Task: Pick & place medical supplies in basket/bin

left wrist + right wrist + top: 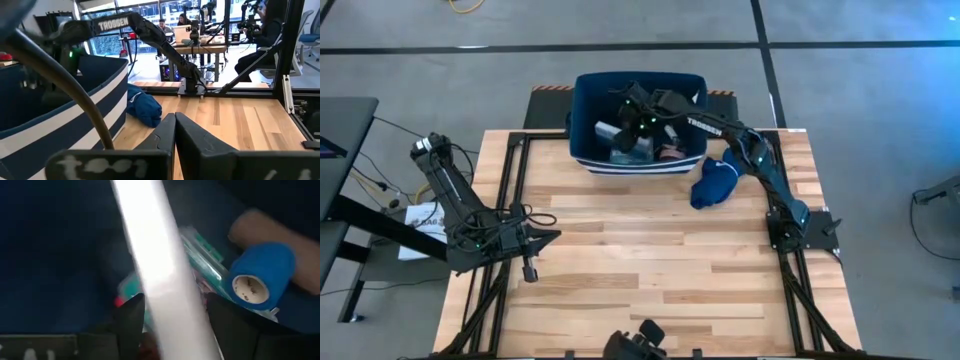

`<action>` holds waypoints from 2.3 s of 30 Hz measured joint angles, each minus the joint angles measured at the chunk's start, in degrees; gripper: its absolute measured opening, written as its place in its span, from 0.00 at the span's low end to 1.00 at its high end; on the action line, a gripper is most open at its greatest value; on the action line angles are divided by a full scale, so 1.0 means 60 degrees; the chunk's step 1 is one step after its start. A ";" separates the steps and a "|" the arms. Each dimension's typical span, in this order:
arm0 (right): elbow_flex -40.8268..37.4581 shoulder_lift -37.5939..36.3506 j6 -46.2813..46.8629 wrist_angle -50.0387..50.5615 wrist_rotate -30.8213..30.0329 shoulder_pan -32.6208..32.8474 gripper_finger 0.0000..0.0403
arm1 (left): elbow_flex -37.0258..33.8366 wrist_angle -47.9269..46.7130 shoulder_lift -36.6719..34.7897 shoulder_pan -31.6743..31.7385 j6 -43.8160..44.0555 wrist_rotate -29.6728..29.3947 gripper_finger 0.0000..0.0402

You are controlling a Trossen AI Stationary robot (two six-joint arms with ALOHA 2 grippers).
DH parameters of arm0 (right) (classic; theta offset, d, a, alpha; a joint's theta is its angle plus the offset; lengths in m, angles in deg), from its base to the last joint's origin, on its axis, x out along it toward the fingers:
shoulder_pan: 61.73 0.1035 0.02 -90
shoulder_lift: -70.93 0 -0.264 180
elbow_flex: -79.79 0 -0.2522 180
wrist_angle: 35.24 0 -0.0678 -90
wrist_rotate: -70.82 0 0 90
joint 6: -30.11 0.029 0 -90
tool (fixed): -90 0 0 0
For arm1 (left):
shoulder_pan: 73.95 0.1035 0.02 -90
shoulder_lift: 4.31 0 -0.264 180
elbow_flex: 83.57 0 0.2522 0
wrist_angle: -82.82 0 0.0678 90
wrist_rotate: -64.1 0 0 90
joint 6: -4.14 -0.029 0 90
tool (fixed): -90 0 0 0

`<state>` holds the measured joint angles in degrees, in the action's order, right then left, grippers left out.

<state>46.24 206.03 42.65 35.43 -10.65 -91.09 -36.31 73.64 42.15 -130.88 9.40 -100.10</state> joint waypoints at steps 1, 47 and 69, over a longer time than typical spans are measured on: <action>0.0000 -0.0185 0.0000 -0.0011 0.0102 -0.0004 0.52 | 0.0000 0.0001 0.0000 0.0000 -0.0001 -0.0009 0.00; -0.1263 -0.8788 -0.3029 0.3741 -0.2310 0.4683 0.43 | -0.0874 -0.2662 -0.7090 0.0997 -0.2441 0.2596 0.00; -1.5767 -1.6877 -0.1905 -0.7065 -0.1912 0.5927 0.43 | -0.1679 -0.3337 -0.7311 0.1151 -0.1034 0.3441 0.00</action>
<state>-48.37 104.76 31.22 -6.96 -22.13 -55.53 -46.38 53.61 -1.72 -123.97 3.20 -79.45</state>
